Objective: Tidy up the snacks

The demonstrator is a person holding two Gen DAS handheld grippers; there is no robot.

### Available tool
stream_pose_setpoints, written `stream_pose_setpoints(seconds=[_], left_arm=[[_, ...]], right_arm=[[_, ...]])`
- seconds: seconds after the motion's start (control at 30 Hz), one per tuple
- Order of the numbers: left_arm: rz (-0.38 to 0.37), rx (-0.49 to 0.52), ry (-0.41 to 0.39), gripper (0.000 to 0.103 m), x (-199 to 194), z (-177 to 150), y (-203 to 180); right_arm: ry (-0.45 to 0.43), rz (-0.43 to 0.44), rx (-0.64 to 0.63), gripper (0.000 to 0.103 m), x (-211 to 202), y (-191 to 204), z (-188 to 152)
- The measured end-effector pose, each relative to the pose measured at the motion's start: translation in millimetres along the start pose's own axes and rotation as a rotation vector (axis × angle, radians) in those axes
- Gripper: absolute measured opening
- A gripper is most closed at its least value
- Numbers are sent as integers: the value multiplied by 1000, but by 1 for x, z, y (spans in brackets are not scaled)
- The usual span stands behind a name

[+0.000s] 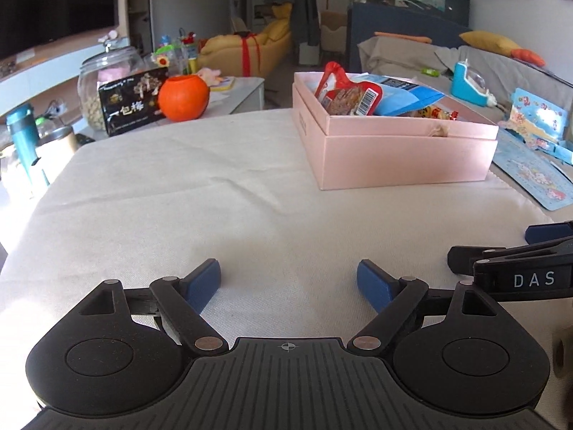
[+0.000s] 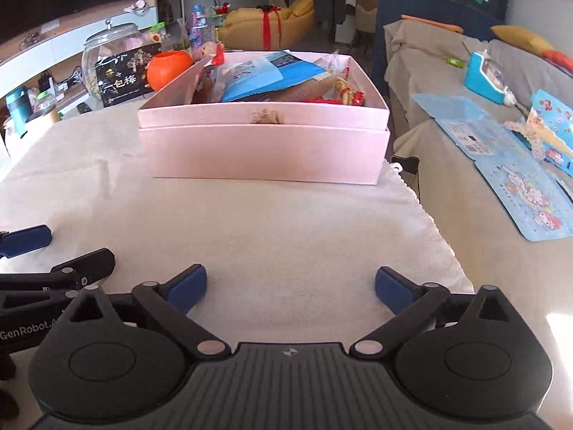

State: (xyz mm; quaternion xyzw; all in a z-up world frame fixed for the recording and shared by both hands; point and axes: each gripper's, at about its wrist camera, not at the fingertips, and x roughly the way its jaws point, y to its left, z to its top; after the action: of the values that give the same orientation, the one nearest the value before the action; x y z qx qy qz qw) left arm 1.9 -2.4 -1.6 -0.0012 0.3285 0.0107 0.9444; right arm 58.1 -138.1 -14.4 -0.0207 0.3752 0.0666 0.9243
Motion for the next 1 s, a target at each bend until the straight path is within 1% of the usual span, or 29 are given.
stream_pose_setpoints(seconds=[0.07,0.13,0.2,0.3,0.4,0.53,1.0], left_arm=[[2,0,-1,90,0,0,0],[2,0,0,90,0,-1,-1],[1,-2,0,90,1,0,-1],[0,-3,0,90,0,0,-2],[-1,-4,0,90,0,0,-2],[0,-3,0,90,0,0,-2],[-1,-4,0,89,0,0,-2]], right_arm=[[-15,0,-1,103,0,-1,-1],[-66,-5,-25,103,-2,1,-8],[-75,-7,-9,103,-3,0,-10],[-91,-28,-17,103,-4,3,-12],[-94,-29,-5,103,-4,3,-12],[-93,-9,15,103,-3,-2,-12],[-92,-12,12,103,-3,0,-12]])
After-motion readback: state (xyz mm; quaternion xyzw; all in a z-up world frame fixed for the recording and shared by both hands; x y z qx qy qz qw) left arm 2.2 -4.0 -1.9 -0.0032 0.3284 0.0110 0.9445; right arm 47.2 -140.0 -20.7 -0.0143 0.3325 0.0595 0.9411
